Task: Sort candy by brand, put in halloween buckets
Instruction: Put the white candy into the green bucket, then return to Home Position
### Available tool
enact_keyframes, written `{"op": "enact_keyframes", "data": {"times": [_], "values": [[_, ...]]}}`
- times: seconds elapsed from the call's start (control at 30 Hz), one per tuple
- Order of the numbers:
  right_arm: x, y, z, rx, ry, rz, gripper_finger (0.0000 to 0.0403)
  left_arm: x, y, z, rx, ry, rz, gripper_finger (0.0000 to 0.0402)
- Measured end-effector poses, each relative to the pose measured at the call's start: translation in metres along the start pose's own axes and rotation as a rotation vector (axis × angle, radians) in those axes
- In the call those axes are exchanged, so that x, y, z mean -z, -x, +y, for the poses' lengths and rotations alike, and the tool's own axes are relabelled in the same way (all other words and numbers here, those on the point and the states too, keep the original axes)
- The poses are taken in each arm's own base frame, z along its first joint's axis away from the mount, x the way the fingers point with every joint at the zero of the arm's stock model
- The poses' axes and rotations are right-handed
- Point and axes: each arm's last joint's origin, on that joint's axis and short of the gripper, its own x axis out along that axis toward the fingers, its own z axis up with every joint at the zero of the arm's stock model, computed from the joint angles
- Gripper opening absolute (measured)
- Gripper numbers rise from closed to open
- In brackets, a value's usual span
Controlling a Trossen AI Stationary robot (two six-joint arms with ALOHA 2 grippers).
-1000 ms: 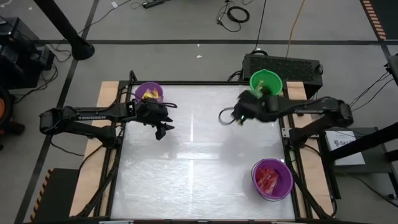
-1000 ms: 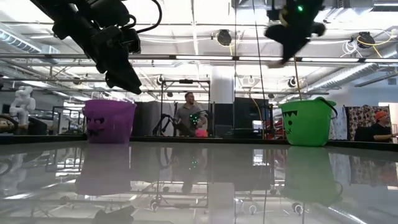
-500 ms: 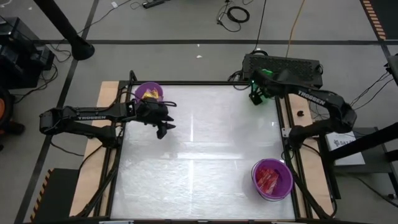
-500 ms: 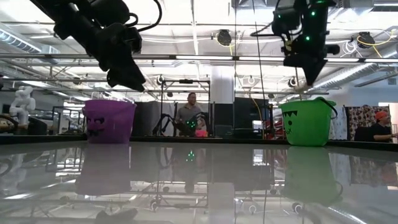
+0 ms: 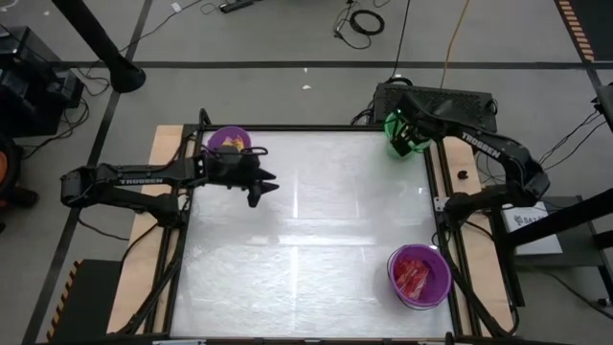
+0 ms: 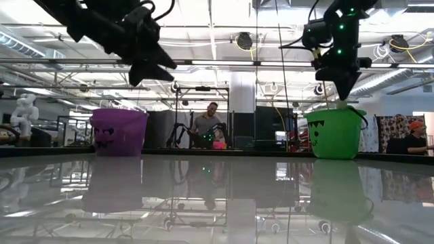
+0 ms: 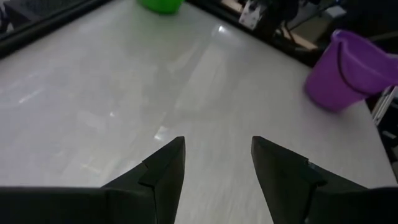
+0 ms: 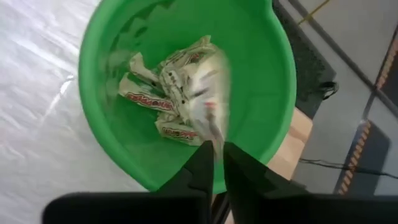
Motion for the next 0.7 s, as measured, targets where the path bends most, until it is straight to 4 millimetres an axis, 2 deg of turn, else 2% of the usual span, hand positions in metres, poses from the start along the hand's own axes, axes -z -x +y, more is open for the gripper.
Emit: {"op": "enact_keyframes", "data": {"times": [0.23, 0.37, 0.53, 0.7], "values": [[-0.002, -0.004, -0.008, -0.009, -0.022, 0.000, 0.0081, -0.011, 0.002, -0.004, 0.012, -0.007, -0.039, 0.0191], [-0.007, 0.000, -0.007, -0.054, 0.025, -0.041, 0.0103, -0.018, 0.004, -0.007, 0.019, -0.011, -0.060, 0.0191], [-0.021, 0.025, -0.001, -0.380, 0.075, -0.154, 0.0109, -0.030, 0.008, -0.011, 0.031, -0.022, -0.098, 0.0191], [-0.028, 0.057, 0.014, -0.727, 0.103, -0.286, 0.0101, -0.046, 0.015, -0.017, 0.044, -0.067, -0.149, 0.0191]]}}
